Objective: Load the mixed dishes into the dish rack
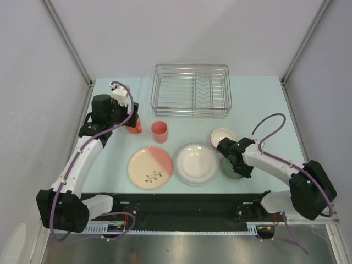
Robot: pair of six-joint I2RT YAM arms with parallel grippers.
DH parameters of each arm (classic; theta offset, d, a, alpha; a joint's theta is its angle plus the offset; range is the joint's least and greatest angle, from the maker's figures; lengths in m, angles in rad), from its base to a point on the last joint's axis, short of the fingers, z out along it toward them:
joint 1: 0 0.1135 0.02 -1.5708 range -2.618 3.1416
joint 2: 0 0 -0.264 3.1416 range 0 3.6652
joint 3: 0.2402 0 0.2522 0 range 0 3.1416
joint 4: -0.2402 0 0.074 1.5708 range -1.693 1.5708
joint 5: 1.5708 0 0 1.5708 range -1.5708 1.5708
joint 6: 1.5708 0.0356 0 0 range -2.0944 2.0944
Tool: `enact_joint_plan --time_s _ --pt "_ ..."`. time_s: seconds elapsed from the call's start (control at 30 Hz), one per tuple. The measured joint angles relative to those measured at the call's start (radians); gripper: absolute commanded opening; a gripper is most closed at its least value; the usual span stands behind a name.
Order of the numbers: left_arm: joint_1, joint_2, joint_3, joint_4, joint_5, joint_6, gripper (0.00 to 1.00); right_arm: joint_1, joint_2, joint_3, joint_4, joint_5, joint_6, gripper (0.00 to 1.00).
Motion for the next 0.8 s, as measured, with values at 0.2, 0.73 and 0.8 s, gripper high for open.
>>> enact_joint_plan --time_s 0.2,0.73,0.8 --pt "0.0 -0.003 -0.002 0.006 -0.017 0.008 1.0 0.032 -0.03 0.084 -0.002 0.042 0.022 0.0" --pt "0.0 -0.003 -0.002 0.017 -0.023 0.014 1.0 0.145 -0.025 0.348 -0.224 0.183 0.068 0.0" --pt "0.0 -0.003 -0.006 0.024 -0.025 0.015 1.0 0.153 -0.015 0.449 -0.228 0.226 0.046 0.0"
